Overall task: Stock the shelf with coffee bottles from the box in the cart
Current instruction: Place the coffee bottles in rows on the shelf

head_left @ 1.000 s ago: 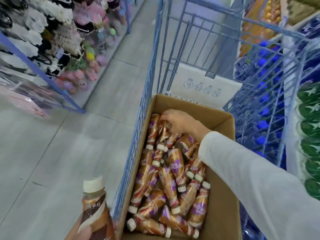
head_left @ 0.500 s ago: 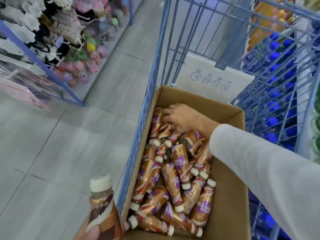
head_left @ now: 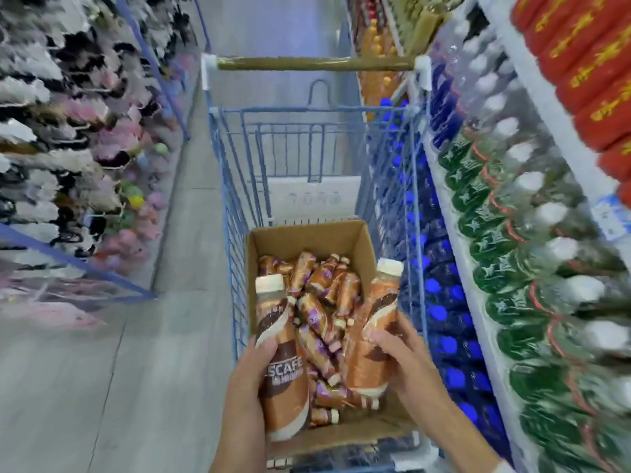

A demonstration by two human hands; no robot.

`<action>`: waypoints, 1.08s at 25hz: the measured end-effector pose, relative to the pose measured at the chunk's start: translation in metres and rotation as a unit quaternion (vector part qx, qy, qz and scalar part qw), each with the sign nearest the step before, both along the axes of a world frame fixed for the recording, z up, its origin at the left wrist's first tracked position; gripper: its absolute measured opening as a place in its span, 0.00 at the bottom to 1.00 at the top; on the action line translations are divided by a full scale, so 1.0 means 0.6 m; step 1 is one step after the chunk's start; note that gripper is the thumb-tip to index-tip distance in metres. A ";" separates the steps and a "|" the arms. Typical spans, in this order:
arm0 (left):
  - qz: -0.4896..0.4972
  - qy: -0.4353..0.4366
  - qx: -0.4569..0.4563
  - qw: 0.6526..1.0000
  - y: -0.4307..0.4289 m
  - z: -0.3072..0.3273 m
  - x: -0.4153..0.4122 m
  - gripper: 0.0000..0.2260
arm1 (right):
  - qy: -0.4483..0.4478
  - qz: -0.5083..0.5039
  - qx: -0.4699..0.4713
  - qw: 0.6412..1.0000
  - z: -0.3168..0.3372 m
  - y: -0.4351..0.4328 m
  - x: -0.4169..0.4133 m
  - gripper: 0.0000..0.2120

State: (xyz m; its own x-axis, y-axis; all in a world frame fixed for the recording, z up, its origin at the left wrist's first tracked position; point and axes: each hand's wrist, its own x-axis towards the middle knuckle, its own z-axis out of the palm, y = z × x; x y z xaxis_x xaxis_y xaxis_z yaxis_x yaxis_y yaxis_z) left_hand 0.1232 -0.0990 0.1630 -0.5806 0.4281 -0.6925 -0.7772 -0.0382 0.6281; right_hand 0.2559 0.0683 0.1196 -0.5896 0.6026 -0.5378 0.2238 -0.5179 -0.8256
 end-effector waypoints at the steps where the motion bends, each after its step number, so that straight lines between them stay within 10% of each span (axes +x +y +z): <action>1: -0.045 0.014 0.015 0.999 0.023 0.023 0.012 0.17 | 0.018 -0.048 -0.023 0.998 0.028 -0.008 0.029 0.28; 13: -0.419 0.102 0.135 0.892 0.278 0.257 0.311 0.11 | 0.027 -0.388 0.104 0.915 0.309 -0.043 0.367 0.18; 27: -0.666 0.107 0.246 0.696 0.136 0.437 0.867 0.14 | 0.041 -0.595 0.251 0.762 0.510 -0.324 0.857 0.18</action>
State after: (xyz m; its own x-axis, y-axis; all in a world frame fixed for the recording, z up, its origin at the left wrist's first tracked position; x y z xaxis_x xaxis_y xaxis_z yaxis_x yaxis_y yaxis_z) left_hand 0.6435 -0.0174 0.4249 0.4902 0.8404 -0.2313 -0.2198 0.3759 0.9002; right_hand 0.7703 -0.1261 0.4258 0.5163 0.8547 -0.0534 -0.2200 0.0722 -0.9728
